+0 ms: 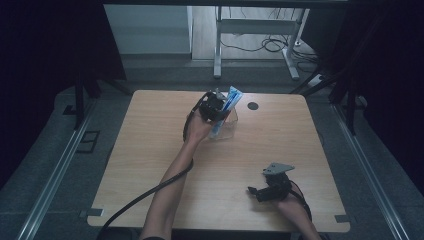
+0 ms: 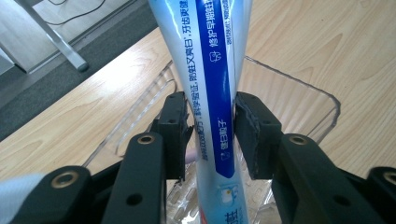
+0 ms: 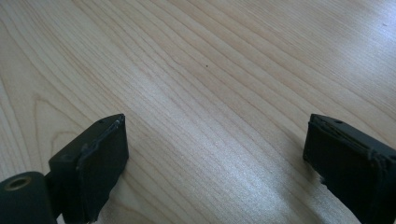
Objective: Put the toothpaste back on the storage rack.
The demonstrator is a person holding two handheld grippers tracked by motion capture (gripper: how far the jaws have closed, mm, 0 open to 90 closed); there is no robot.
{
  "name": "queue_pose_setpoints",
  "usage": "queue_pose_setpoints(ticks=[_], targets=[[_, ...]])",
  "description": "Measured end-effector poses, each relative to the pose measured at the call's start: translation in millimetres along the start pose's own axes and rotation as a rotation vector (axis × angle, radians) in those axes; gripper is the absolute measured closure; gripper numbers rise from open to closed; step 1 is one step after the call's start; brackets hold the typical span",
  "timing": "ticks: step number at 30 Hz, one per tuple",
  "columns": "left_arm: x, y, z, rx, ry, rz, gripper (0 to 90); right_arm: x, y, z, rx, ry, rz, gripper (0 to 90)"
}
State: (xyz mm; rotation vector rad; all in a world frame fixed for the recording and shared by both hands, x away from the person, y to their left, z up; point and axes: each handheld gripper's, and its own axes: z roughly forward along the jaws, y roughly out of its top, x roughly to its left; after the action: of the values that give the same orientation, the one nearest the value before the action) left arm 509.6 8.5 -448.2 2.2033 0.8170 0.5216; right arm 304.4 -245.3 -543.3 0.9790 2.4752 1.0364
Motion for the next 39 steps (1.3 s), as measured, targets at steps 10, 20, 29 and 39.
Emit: queue_pose_setpoints(ticks=[10, 20, 29, 39], targets=[[-2.3, 2.3, -8.5, -0.031, -0.007, 0.006, 52.7, 0.0, 0.0, 0.0, 0.000, 0.000, 0.000, 6.5], [-0.9, 2.3, -16.1, -0.051, -0.043, -0.040, 30.0, 0.0, 0.0, 0.1, -0.001, -0.001, 0.000, 6.5], [-2.4, 2.9, -29.0, -0.056, -0.077, -0.069, 16.2, 0.0, 0.0, 0.1, 0.000, 0.000, -0.001, 6.5], [-11.8, -0.7, -43.2, -0.058, -0.104, -0.051, 11.4, 0.0, 0.1, 0.1, 0.000, 0.000, -0.001, 6.5]])
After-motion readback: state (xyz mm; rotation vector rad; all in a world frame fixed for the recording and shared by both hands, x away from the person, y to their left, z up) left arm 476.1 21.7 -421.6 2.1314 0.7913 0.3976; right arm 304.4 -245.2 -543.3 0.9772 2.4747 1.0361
